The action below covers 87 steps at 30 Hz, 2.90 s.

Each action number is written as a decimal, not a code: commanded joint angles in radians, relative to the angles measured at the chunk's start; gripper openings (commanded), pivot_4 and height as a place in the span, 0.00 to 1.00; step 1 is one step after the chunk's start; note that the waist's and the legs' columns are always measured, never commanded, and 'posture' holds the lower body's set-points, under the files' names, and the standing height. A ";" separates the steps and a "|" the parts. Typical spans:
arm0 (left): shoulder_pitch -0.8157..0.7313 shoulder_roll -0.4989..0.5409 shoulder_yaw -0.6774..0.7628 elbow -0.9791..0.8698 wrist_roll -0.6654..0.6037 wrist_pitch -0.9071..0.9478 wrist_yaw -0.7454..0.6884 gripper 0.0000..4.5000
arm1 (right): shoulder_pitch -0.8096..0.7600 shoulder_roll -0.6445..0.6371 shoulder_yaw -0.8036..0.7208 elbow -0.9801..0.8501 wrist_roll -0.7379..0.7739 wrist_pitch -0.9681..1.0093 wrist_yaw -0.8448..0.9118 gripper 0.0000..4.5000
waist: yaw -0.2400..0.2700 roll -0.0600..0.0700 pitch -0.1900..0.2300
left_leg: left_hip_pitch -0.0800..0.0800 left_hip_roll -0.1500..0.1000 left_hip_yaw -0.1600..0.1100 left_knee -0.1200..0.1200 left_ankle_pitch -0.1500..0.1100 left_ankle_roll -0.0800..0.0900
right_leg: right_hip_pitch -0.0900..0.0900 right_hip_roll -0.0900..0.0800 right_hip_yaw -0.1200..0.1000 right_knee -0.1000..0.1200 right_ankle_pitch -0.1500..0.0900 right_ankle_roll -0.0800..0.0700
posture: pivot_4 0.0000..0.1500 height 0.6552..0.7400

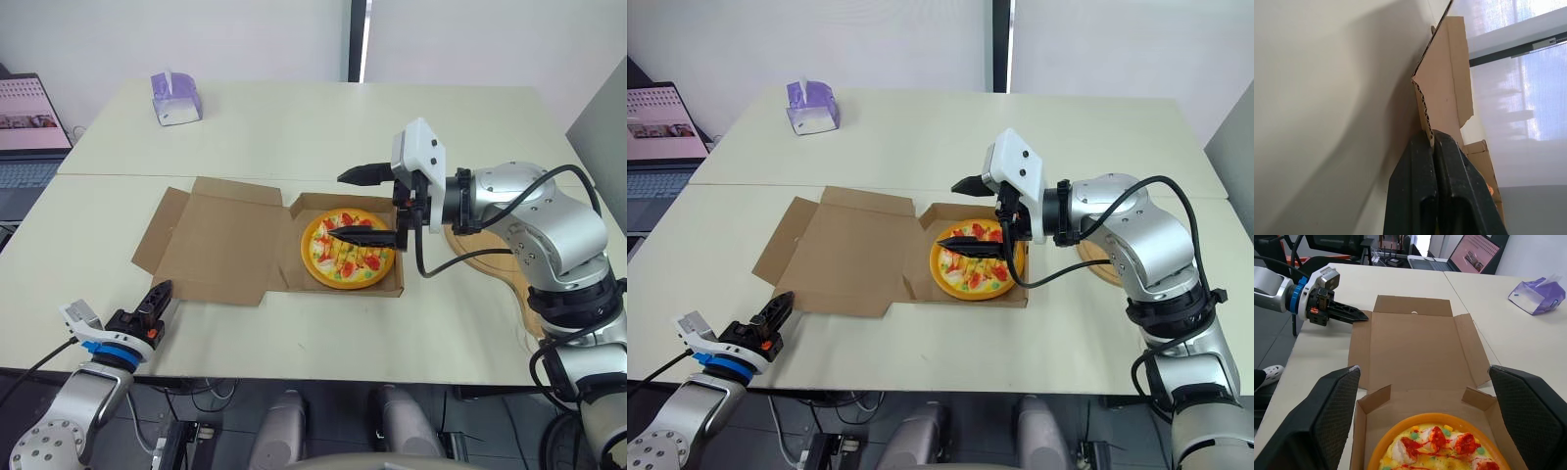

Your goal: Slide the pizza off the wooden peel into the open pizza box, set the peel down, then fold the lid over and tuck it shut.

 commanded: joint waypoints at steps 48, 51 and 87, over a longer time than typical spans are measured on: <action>-0.765 0.329 -0.226 0.149 0.563 0.107 -0.363 0.00 | -0.192 0.081 0.037 1.259 -0.584 -0.972 -0.009 0.01 | -0.026 -0.007 0.004 | -0.005 -0.001 0.002 -0.015 0.009 -0.016 | -0.012 0.000 0.001 0.001 0.001 0.000 | 1.00 1.00; -0.803 0.316 -0.235 0.165 0.589 0.102 -0.389 0.00 | -0.161 0.079 0.029 1.203 -0.570 -0.958 0.023 0.01 | -0.026 -0.007 0.004 | -0.005 -0.001 0.001 -0.015 0.009 -0.016 | -0.012 0.000 0.001 0.001 0.001 0.000 | 1.00 1.00; -1.096 0.198 -0.324 0.502 0.837 0.003 -0.810 0.00 | 0.337 0.089 0.063 0.110 -0.398 -0.301 0.058 0.01 | -0.028 -0.007 0.003 | -0.005 -0.001 -0.001 -0.013 0.010 -0.017 | -0.013 0.001 0.000 0.005 0.001 0.000 | 1.00 1.00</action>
